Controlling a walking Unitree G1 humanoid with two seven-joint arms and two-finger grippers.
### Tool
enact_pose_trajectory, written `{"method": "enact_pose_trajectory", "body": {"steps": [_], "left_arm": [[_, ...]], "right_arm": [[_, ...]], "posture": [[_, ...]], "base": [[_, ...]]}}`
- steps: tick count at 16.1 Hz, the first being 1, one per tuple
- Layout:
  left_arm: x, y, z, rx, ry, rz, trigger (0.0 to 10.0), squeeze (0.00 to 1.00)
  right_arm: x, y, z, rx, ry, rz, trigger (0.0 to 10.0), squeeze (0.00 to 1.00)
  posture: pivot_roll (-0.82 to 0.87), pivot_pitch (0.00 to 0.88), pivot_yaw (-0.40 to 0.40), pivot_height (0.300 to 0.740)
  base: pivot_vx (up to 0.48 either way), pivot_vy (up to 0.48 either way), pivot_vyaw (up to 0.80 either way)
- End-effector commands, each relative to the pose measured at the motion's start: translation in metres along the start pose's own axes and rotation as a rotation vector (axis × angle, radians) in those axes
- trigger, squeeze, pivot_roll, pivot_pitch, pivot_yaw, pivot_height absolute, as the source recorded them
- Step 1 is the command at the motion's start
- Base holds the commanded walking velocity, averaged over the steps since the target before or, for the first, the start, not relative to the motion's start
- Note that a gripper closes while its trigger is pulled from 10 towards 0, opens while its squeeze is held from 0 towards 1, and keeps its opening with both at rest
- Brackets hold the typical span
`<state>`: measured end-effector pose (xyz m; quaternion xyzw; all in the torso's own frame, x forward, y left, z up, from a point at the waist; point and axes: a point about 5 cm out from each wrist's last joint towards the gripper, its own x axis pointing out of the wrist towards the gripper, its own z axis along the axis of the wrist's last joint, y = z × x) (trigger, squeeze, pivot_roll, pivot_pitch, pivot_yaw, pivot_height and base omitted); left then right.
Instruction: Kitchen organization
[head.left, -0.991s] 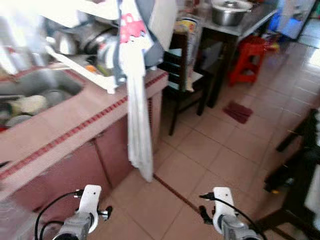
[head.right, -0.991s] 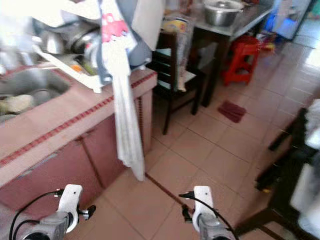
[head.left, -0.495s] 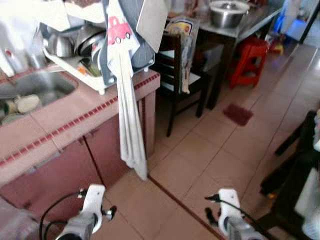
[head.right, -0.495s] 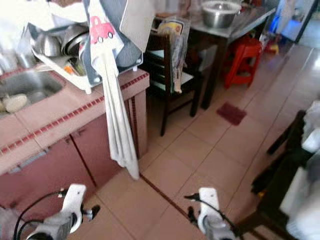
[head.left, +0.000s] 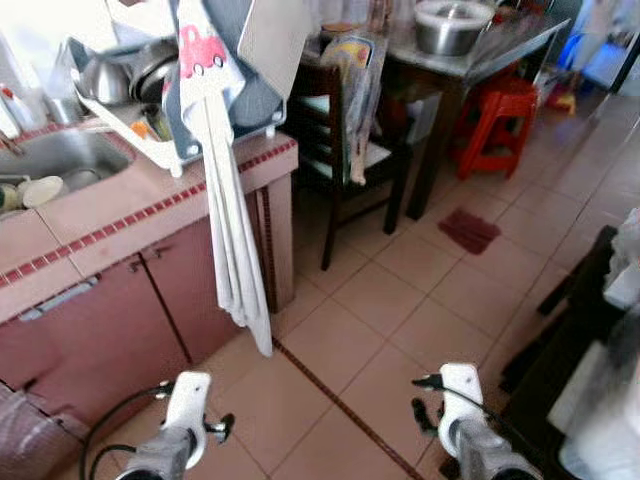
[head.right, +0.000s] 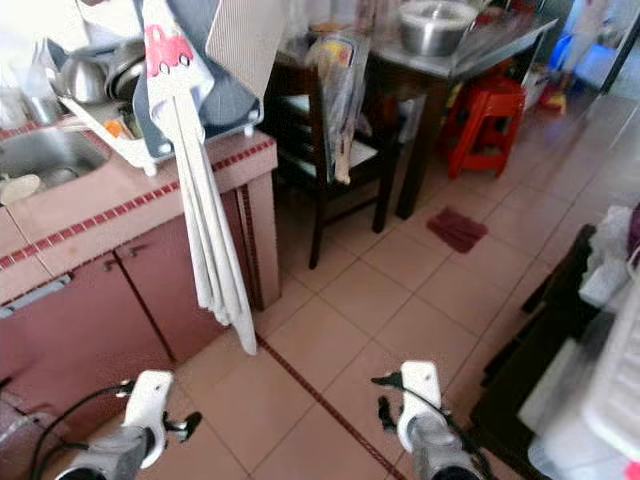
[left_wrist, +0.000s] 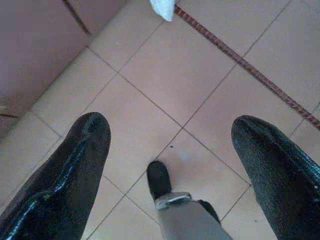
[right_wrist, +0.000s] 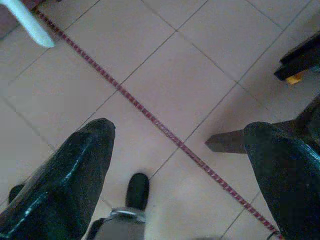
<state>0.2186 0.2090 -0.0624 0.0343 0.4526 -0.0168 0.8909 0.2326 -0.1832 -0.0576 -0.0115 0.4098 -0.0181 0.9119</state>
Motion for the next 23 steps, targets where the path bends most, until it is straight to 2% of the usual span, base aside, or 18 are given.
{"method": "enact_pose_trajectory", "body": {"steps": [1, 4, 6, 8, 9, 10, 11, 12, 15, 16, 17, 18, 20, 21, 22, 23], "left_arm": [[-0.001, 0.006, 0.003, 0.007, -0.001, 0.029, 10.0, 0.0], [-0.001, 0.01, 0.002, 0.021, 0.005, 0.067, 10.0, 0.0], [-0.003, 0.019, -0.007, 0.054, 0.059, 0.135, 10.0, 0.0], [-0.003, 0.018, -0.011, 0.011, 0.08, 0.122, 10.0, 0.0], [-0.003, 0.016, -0.008, -0.017, 0.05, 0.116, 10.0, 0.0], [-0.002, 0.015, -0.004, -0.051, 0.021, 0.11, 10.0, 0.0], [-0.001, 0.012, 0.008, -0.148, -0.027, 0.089, 10.0, 0.0], [0.001, 0.007, 0.018, -0.178, -0.048, 0.067, 10.0, 0.0], [0.004, -0.006, 0.048, -0.209, -0.11, 0.027, 10.0, 0.0], [0.004, -0.008, 0.05, -0.191, -0.115, 0.024, 10.0, 0.0], [0.004, -0.008, 0.046, -0.156, -0.094, 0.035, 10.0, 0.0], [0.004, -0.005, 0.032, -0.121, -0.053, 0.056, 10.0, 0.0], [0.002, 0.0, 0.015, -0.102, -0.006, 0.079, 10.0, 0.0], [0.001, 0.003, 0.008, -0.104, 0.013, 0.089, 10.0, 0.0], [-0.002, 0.007, -0.017, -0.138, 0.091, 0.099, 10.0, 0.0], [-0.003, 0.009, -0.023, -0.179, 0.104, 0.109, 10.0, 0.0]], "right_arm": [[0.0, 0.005, 0.001, 0.014, -0.002, 0.014, 10.0, 0.0], [0.0, 0.005, 0.001, 0.017, 0.001, 0.016, 10.0, 0.0], [0.001, 0.006, 0.002, 0.038, 0.001, 0.03, 10.0, 0.0], [0.002, 0.006, 0.01, 0.099, -0.024, 0.05, 10.0, 0.0], [0.003, 0.003, 0.02, 0.141, -0.051, 0.051, 10.0, 0.0], [0.003, 0.001, 0.025, 0.156, -0.064, 0.051, 10.0, 0.0], [0.004, 0.002, 0.035, 0.161, -0.078, 0.054, 10.0, 0.0], [0.005, 0.006, 0.046, 0.182, -0.103, 0.069, 10.0, 0.0], [0.006, 0.025, 0.078, 0.208, -0.177, 0.129, 10.0, 0.0], [0.005, 0.029, 0.083, 0.202, -0.191, 0.136, 10.0, 0.0], [0.005, 0.031, 0.084, 0.18, -0.194, 0.136, 10.0, 0.0], [0.006, 0.028, 0.077, 0.159, -0.173, 0.12, 10.0, 0.0], [0.006, 0.021, 0.063, 0.139, -0.135, 0.096, 10.0, 0.0], [0.006, 0.017, 0.056, 0.129, -0.116, 0.082, 10.0, 0.0], [0.004, 0.003, 0.03, 0.14, -0.042, 0.027, 10.0, 0.0], [0.003, -0.001, 0.02, 0.134, -0.011, 0.012, 10.0, 0.0]], "posture": [[-0.05, 0.0, -0.018, 0.74], [-0.05, 0.0, -0.02, 0.74], [-0.04, 0.0, -0.026, 0.74], [-0.04, 0.0, -0.038, 0.74], [-0.03, 0.0, -0.044, 0.74], [-0.03, 0.0, -0.047, 0.74], [-0.03, 0.0, -0.051, 0.74], [-0.02, 0.0, -0.058, 0.74], [-0.02, 0.0, -0.067, 0.74], [-0.02, 0.0, -0.067, 0.74], [-0.02, 0.0, -0.069, 0.74], [-0.03, 0.0, -0.071, 0.74], [-0.03, 0.0, -0.072, 0.74], [-0.03, 0.0, -0.072, 0.74], [-0.04, 0.0, -0.072, 0.74], [-0.04, 0.0, -0.072, 0.74]], "base": [[0.0, 0.0, 0.0], [0.0, 0.0, 0.0], [0.0, 0.0, 0.0], [0.0, 0.0, 0.0], [0.0, 0.0, 0.0], [0.0, 0.0, 0.0], [0.0, 0.0, 0.0], [0.0, 0.0, 0.0], [0.0, 0.0, 0.0], [0.0, 0.0, 0.0], [0.0, 0.0, 0.0], [0.0, 0.0, 0.0], [0.0, 0.0, 0.0], [0.0, 0.0, 0.0], [0.0, 0.0, 0.0], [0.0, 0.0, 0.0]]}}
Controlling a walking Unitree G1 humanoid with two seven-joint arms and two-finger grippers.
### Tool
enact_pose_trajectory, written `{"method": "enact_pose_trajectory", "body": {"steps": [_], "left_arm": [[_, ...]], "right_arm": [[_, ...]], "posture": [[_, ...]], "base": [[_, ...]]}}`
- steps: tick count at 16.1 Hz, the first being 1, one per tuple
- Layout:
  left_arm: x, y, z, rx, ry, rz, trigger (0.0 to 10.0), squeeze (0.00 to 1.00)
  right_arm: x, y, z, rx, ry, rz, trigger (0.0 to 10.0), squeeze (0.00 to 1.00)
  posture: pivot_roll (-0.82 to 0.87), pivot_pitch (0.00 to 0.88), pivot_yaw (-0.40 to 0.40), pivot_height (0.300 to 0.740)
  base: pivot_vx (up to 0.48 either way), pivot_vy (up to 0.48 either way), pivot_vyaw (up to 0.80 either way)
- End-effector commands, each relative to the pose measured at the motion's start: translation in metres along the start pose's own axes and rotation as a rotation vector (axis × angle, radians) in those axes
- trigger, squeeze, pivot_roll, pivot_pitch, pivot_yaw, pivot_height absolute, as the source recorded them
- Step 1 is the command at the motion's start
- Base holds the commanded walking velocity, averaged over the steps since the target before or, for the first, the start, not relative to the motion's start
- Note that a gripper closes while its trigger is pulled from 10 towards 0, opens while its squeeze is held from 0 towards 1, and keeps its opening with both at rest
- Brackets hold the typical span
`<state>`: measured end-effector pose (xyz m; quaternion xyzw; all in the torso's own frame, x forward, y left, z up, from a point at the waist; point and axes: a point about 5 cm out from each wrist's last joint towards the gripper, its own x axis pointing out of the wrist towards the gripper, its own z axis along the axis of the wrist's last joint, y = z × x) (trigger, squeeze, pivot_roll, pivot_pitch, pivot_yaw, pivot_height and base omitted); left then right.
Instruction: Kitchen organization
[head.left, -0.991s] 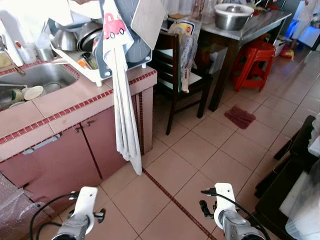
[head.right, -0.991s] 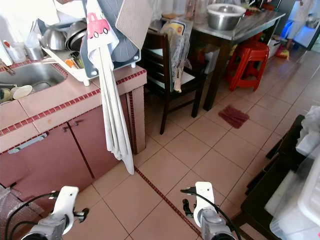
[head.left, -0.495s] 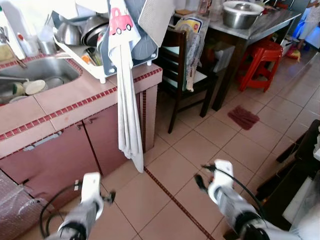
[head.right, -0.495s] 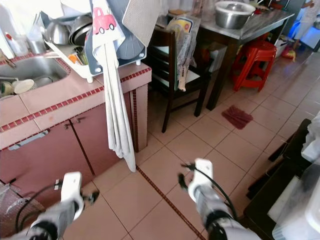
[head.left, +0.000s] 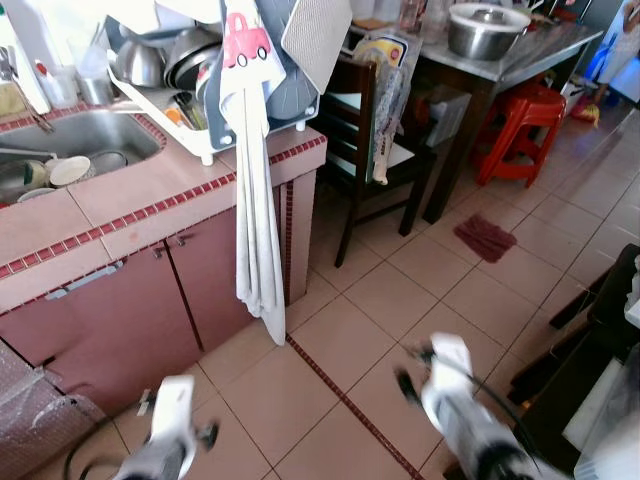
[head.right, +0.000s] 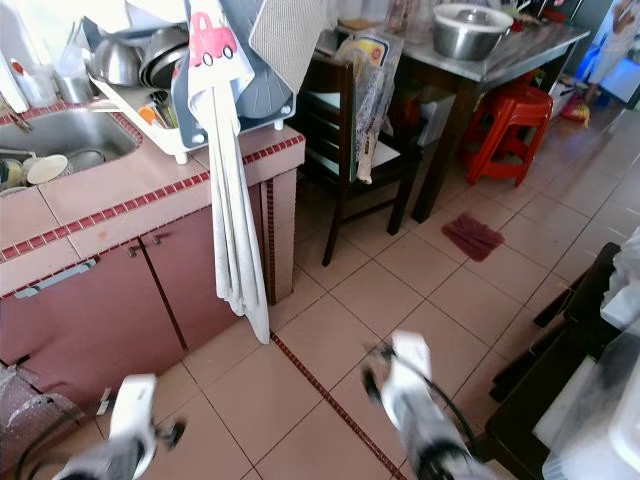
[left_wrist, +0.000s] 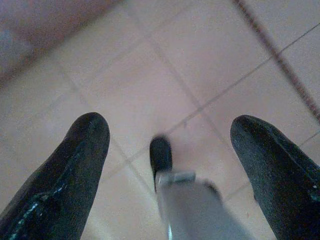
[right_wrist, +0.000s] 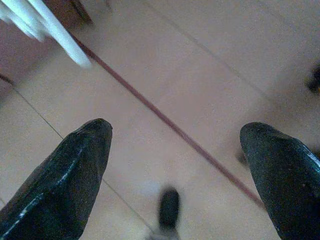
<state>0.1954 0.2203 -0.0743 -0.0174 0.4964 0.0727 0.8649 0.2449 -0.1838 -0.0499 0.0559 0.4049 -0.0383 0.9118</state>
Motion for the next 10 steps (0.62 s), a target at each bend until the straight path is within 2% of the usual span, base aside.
{"method": "enact_pose_trajectory", "body": {"steps": [1, 5, 8, 9, 10], "left_arm": [[0.0, 0.004, -0.002, -0.045, 0.009, 0.03, 10.0, 0.0], [-0.001, 0.011, -0.008, -0.005, 0.037, 0.046, 10.0, 0.0], [-0.002, 0.013, -0.009, 0.003, 0.045, 0.044, 10.0, 0.0], [-0.002, 0.015, -0.008, 0.052, 0.051, 0.045, 10.0, 0.0], [-0.002, 0.015, -0.008, 0.059, 0.051, 0.045, 10.0, 0.0]], "right_arm": [[-0.001, -0.006, -0.007, -0.021, 0.031, -0.018, 10.0, 0.0], [-0.005, -0.008, -0.028, -0.03, 0.084, -0.026, 10.0, 0.0], [-0.006, -0.008, -0.032, -0.015, 0.092, -0.026, 10.0, 0.0], [-0.006, -0.008, -0.033, 0.018, 0.095, -0.034, 10.0, 0.0], [-0.006, -0.008, -0.033, 0.021, 0.096, -0.033, 10.0, 0.0]], "posture": [[-0.04, 0.0, -0.072, 0.74], [-0.04, 0.0, -0.065, 0.74], [-0.04, 0.0, -0.056, 0.74], [-0.04, 0.0, -0.053, 0.74], [-0.04, 0.0, -0.053, 0.74]], "base": [[0.0, 0.0, 0.0], [0.0, 0.0, 0.0], [0.0, 0.0, 0.0], [0.0, 0.0, 0.0], [0.0, 0.0, 0.0]]}}
